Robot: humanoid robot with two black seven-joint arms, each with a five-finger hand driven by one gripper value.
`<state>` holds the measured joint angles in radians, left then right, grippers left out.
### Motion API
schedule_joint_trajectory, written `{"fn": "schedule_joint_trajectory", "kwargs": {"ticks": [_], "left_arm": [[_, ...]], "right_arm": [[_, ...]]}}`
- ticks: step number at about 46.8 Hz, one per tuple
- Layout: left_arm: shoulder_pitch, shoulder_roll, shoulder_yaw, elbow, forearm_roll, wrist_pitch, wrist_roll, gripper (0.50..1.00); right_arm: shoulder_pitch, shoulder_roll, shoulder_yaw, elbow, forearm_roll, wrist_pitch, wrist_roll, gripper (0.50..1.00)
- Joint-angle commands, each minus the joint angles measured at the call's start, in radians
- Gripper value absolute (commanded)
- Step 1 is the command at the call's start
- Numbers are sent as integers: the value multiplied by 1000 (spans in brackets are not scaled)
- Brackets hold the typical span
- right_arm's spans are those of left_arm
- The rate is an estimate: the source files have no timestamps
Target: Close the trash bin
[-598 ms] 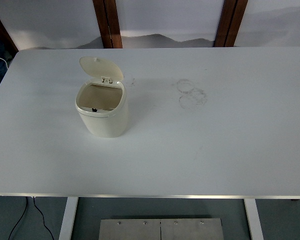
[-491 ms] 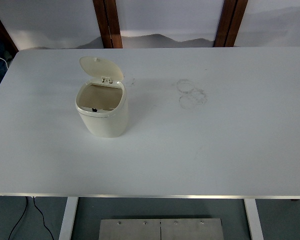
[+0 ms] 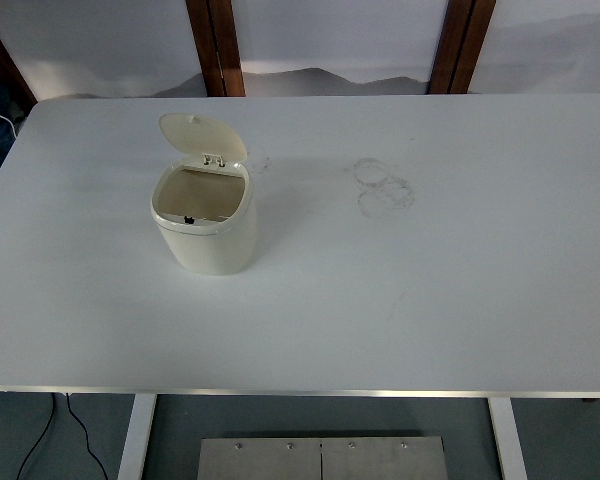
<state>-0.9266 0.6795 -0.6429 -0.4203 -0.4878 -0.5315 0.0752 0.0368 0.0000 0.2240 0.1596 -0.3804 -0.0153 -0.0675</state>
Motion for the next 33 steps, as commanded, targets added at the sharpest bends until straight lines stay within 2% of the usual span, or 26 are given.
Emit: {"fn": "schedule_joint_trajectory", "kwargs": {"ticks": [1,7,33], "left_arm": [[0,0,0,0,0,1,0,1000],[0,0,0,0,0,19,0,1000],[-12,0,8,-5,8,35,2,1000]], "right_arm": [[0,0,0,0,0,0,0,995],[0,0,0,0,0,0,0,995],[0,0,0,0,0,0,0,995]]}}
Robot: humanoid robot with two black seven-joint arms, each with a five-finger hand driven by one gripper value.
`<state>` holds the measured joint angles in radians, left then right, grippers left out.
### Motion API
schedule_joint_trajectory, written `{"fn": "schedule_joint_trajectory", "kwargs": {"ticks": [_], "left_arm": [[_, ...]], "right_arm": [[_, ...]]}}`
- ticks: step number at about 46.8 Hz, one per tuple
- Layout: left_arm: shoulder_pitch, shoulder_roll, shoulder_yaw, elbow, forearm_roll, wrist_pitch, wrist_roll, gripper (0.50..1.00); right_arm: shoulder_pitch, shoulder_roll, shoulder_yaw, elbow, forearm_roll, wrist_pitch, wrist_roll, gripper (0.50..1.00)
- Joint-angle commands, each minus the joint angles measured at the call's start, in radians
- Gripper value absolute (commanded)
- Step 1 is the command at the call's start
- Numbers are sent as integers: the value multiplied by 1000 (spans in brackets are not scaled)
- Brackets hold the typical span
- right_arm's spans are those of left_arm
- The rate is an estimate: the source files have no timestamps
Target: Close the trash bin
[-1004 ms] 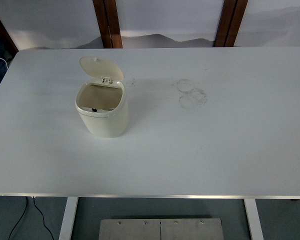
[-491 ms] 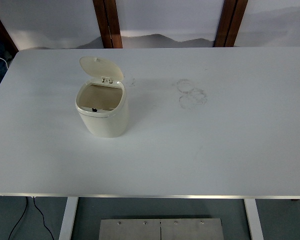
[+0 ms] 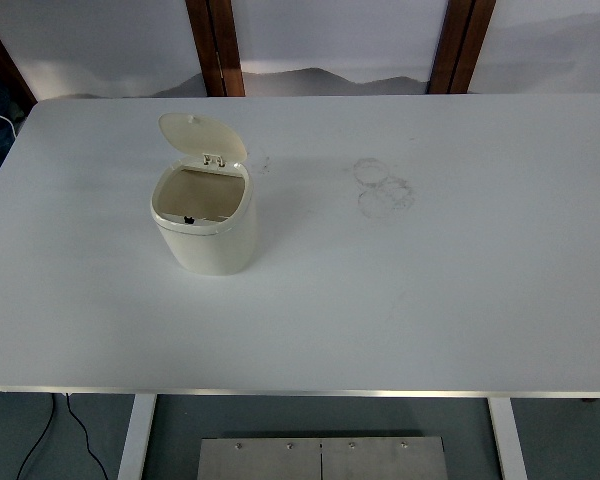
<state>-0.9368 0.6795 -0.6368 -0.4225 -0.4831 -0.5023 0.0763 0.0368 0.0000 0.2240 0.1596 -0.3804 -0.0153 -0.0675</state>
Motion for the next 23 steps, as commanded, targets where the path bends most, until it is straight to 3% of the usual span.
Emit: {"fn": "schedule_joint_trajectory", "kwargs": {"ticks": [1,23], "left_arm": [[-2,0,0,-2,3,5,0,1000],[-50,-3,5,-10,101,7,8,1000]], "right_arm": [[0,0,0,0,0,0,0,995],[0,0,-2,0,0,0,0,995]]}}
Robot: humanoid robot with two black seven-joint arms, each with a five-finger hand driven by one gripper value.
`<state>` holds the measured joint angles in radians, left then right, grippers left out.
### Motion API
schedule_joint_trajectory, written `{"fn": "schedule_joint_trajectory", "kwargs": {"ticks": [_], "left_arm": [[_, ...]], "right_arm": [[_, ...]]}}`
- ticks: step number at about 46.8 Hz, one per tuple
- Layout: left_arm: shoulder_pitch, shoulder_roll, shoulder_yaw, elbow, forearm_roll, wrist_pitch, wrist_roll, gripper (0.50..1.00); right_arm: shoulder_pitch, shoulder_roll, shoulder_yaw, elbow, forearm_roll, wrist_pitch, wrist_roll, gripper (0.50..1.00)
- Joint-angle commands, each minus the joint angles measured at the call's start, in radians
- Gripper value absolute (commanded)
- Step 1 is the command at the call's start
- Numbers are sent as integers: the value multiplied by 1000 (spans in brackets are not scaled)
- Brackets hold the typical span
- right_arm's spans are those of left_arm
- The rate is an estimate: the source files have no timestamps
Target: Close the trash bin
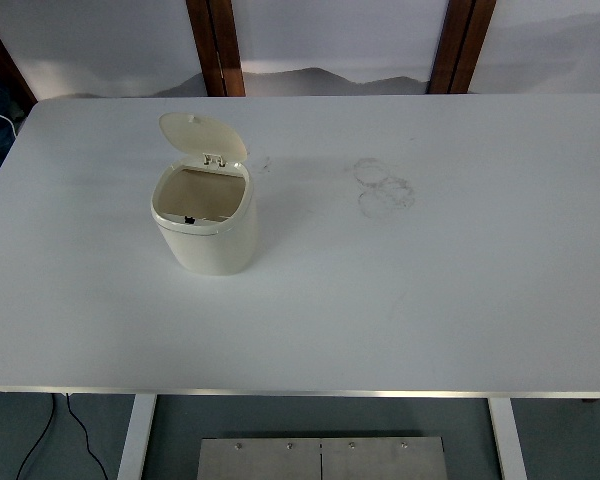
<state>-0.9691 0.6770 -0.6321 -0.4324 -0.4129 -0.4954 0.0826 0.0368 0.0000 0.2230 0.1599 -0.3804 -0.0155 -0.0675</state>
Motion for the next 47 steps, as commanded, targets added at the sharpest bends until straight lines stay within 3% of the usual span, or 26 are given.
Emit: {"fn": "schedule_joint_trajectory", "kwargs": {"ticks": [1,16,28,35,41,47], "left_arm": [[-25,-4,0,1,43,0,2,1000],[-148,-88,5,-12,152,35,8,1000],[-183,-70,21,-285,261,121,11,1000],[-224,-37,118,-368,282,126,20,1000],[-279,-31,213,-378,284,123,60,1000],[-339,-30,316,-379,286,116,68,1000]], "right_arm": [[0,0,-1,0,0,0,0,995],[0,0,1,1,0,0,0,995],[0,0,1,1,0,0,2,995],[0,0,1,0,0,0,0,995],[0,0,1,1,0,0,0,995],[0,0,-1,1,0,0,0,995]]}}
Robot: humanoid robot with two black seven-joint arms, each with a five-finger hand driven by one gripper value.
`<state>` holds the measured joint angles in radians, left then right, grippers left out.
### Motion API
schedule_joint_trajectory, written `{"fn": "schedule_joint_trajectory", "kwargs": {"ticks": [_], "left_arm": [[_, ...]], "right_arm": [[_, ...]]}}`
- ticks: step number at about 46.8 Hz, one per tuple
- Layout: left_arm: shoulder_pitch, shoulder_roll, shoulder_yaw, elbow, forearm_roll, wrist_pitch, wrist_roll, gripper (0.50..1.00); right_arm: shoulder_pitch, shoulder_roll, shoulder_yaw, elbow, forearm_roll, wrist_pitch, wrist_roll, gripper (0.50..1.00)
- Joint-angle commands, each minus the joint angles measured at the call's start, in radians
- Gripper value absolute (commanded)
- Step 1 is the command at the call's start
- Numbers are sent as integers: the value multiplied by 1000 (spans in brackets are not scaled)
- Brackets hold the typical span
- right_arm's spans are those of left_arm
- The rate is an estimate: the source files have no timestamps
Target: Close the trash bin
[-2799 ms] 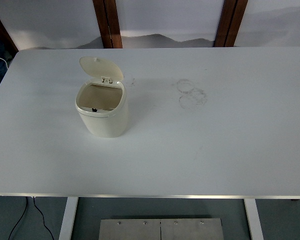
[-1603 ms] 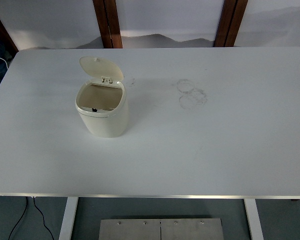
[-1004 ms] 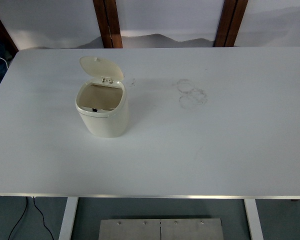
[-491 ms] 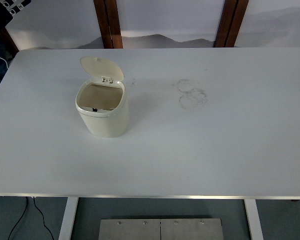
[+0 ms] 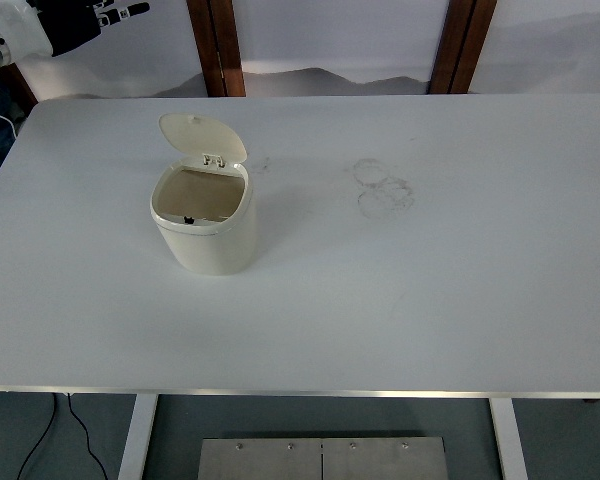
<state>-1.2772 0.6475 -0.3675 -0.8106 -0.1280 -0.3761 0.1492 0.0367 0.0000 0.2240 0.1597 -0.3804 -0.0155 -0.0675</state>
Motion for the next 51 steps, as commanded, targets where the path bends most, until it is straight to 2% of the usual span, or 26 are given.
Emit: {"fn": "schedule_joint_trajectory", "kwargs": {"ticks": [1,7,13,19,31,44,51], "left_arm": [[-42,0,70,-1,1,-3,1,1000],[-99,-2,171,-19,2,-4,3,1000],[-162,-2,281,-87,66,-4,29,1000],[-203,0,329,-114,119,-15,32,1000],[-304,-2,456,-140,238,-110,76,1000],[-439,-8,633,-177,284,-214,76,1000],[-496,-15,664,-209,295,-235,76,1000]], "right_arm": [[0,0,-2,0,0,0,0,995],[2,0,-2,0,0,0,0,995],[2,0,-2,0,0,0,0,995],[2,0,-2,0,0,0,0,995],[3,0,-2,0,0,0,0,995],[5,0,-2,0,0,0,0,995],[5,0,-2,0,0,0,0,995]]}}
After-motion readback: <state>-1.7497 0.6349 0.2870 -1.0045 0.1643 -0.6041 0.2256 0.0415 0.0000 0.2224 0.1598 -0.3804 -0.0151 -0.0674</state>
